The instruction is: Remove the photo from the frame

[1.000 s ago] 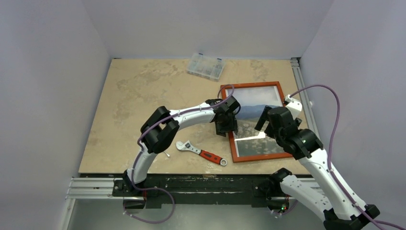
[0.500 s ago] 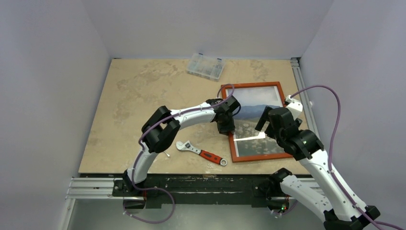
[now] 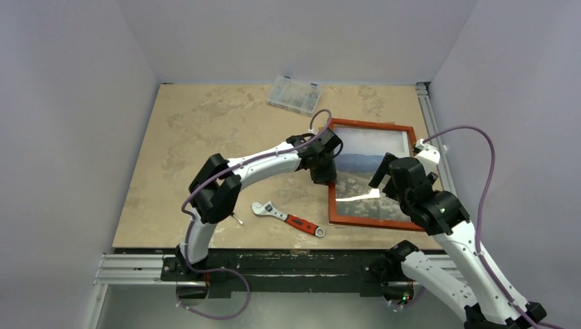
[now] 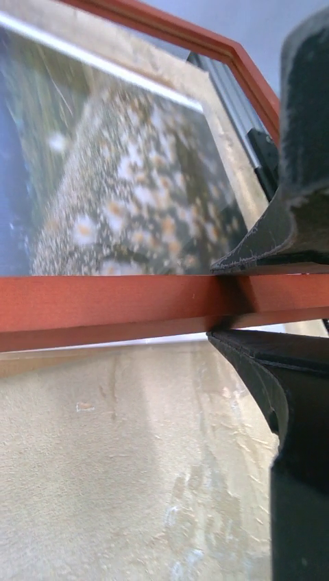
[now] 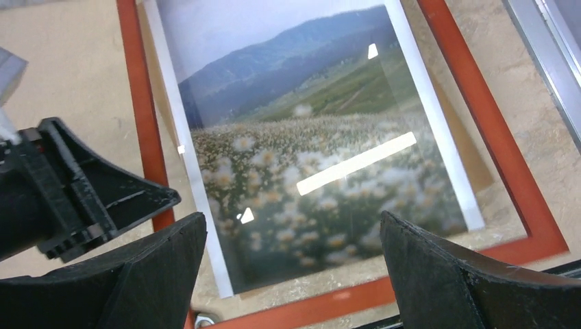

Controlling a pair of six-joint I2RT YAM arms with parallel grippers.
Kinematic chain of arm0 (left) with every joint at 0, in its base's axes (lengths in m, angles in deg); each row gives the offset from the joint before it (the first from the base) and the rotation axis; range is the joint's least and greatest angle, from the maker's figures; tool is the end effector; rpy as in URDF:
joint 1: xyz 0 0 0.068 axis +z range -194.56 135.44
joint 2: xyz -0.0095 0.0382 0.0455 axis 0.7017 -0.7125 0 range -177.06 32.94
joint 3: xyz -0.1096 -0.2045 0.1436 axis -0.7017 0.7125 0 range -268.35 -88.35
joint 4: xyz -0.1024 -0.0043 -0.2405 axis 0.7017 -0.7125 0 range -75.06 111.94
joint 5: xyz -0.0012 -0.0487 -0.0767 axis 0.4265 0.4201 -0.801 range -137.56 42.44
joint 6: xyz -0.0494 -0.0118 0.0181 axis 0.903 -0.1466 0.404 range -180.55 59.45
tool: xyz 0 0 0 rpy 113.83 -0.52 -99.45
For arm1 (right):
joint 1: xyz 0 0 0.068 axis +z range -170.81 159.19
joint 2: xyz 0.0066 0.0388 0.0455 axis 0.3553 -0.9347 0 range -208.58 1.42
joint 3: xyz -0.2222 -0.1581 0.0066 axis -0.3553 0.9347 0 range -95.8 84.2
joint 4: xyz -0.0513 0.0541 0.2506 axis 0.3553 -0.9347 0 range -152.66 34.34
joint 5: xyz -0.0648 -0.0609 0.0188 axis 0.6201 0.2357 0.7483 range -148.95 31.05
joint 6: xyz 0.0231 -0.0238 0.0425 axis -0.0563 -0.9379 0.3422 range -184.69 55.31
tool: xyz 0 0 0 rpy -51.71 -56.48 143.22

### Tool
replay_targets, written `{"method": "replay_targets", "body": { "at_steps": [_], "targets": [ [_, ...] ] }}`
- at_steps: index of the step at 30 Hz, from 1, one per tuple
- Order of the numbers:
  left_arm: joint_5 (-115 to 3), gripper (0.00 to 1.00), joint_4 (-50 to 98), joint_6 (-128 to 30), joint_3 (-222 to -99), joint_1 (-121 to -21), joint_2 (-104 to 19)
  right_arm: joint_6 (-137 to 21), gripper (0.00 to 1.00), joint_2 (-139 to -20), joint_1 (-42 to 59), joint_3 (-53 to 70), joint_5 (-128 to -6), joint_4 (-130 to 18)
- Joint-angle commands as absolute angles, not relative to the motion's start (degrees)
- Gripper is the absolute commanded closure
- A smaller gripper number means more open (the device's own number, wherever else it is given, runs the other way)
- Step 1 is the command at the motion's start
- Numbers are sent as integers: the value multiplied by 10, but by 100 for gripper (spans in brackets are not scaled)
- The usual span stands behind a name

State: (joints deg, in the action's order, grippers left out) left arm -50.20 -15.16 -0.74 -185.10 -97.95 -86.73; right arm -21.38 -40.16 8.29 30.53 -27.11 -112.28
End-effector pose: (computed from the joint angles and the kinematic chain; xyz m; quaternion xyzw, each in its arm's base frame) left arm 0.2697 -0.3657 0.2079 -0.0482 0.9645 -0.2282 0.1238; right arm 0.1173 0.0438 0.3256 0.2149 0.8670 0.0153 0.4493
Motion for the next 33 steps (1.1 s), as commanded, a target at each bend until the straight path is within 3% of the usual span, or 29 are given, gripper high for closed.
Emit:
{"method": "replay_targets", "body": {
  "at_steps": [1, 10, 16, 23, 33],
  "targets": [
    [-514, 100, -127, -35, -1864, -981, -783, -197, 5, -386, 79, 285, -234, -1131],
    [-527, 100, -152, -56, -1901, -975, -803, -187, 3, -389, 80, 281, -239, -1128],
    [-541, 100, -129, -54, -1870, -970, -801, -157, 1, -455, 78, 290, -349, -1068],
    [-555, 100, -109, -45, -1850, -968, -804, -156, 2, -615, -48, 292, -571, -935],
    [-585, 100, -68, -47, -1830, -959, -814, -199, 4, -840, -119, 243, -742, -767]
  ]
}}
